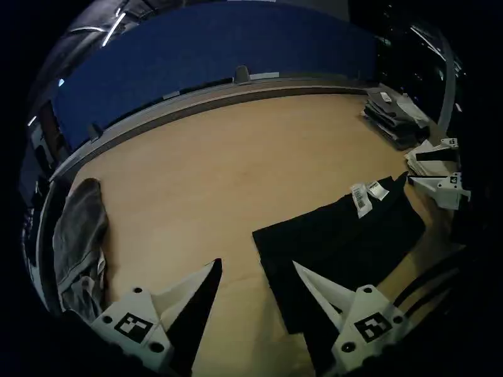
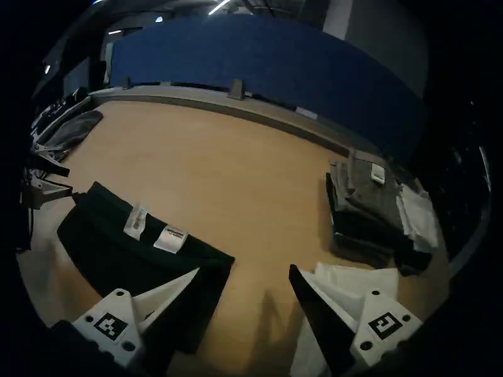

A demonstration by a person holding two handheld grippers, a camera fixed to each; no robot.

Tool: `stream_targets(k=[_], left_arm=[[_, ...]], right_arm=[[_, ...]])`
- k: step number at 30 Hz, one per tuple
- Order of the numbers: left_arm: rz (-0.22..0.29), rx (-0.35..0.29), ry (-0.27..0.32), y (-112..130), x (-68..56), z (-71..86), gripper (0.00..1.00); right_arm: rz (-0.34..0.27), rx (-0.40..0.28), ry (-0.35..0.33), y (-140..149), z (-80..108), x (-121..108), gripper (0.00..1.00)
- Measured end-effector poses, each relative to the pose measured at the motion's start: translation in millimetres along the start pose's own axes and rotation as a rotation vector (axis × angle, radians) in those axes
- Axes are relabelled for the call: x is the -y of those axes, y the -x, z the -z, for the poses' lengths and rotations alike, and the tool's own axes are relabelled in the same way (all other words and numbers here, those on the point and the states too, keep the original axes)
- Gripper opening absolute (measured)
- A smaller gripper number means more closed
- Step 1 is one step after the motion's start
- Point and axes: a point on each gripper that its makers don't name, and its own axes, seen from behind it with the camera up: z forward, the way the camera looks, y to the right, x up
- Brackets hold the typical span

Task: Fold towel

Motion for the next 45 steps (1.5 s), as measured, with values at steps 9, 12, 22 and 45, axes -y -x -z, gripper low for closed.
stream_targets(k=[9,12,22,45], left_arm=[[0.02,-0.005,-0.005,0,2.2,4.0,0.89],[0.024,-0.006,-0.004,1,3.2,6.3,0.9],[0.037,-0.002,-0.006,8,5.9,15.5,0.91],[0.173,0.05,0.019,75,-18.1,68.4,0.91]], right_arm=[[-0.013,-0.016,-0.007,-2,6.9,1,1.0],[-0.013,-0.017,-0.015,-1,9.9,2,1.0],[-0.004,-0.001,-0.047,14,21.2,9,1.0],[-0.007,0.081,-0.231,85,55.0,63,0.97]])
